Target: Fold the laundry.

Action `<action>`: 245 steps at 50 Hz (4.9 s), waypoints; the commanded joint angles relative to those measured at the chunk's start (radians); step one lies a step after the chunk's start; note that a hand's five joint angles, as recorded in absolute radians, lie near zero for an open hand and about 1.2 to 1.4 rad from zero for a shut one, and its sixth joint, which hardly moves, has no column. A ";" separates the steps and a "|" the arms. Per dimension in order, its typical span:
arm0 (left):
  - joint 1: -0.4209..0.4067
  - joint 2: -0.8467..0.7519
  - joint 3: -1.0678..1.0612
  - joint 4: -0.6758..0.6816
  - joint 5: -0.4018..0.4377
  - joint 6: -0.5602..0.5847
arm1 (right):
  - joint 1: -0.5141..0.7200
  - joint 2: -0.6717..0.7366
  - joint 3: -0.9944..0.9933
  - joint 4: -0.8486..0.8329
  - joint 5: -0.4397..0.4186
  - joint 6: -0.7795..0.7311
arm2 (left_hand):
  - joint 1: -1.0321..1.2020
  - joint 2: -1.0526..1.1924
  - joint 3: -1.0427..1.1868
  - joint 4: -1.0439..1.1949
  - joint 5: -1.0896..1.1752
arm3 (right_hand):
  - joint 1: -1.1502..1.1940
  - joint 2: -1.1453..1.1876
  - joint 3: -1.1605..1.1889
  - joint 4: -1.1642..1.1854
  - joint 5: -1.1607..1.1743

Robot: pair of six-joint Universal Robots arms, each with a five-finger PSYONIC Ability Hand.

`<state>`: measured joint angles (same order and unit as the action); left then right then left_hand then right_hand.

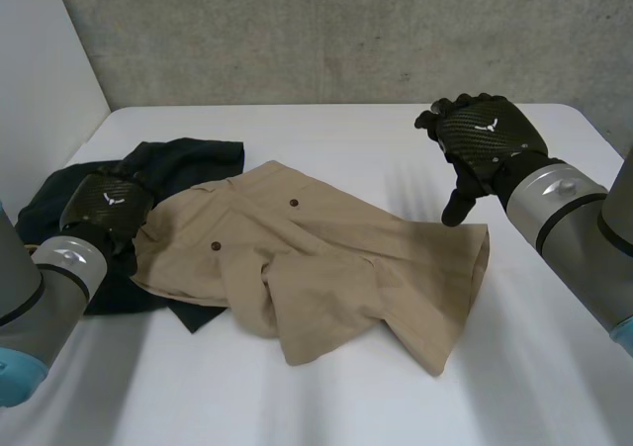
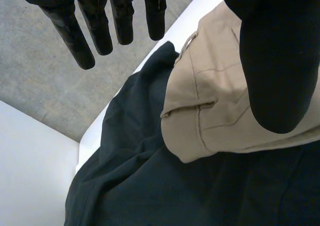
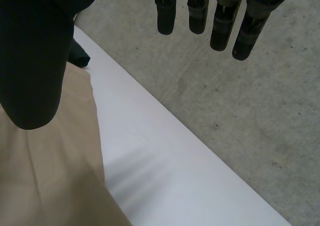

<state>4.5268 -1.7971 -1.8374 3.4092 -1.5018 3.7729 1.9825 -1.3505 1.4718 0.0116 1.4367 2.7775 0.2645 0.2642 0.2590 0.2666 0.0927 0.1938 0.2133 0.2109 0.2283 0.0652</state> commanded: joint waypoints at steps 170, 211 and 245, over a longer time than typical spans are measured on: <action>-0.407 -0.364 1.128 -0.372 -0.238 -0.263 | -0.131 0.211 -0.595 0.025 0.008 -0.115 | 1.132 1.132 1.137 1.130 1.129 | 1.202 1.183 1.185 1.168 1.157; -0.452 -0.148 0.118 -0.134 -0.290 -0.260 | -0.257 0.096 0.223 -0.061 -0.073 -0.257 | 0.902 0.902 0.907 0.900 0.899 | 1.202 1.183 1.185 1.168 1.157; -0.453 -0.050 0.080 -0.280 -0.221 -0.409 | -0.312 0.045 0.329 -0.075 -0.140 -0.254 | 0.398 0.399 0.404 0.396 0.396 | 1.202 1.183 1.185 1.168 1.157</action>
<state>4.0798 -1.8362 -1.7389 3.1460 -1.7266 3.3806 1.6709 -1.3067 1.7995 -0.0623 1.2959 2.5229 0.6314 0.6270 0.6264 0.6301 0.4513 0.9830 1.1708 1.1772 1.1887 0.9965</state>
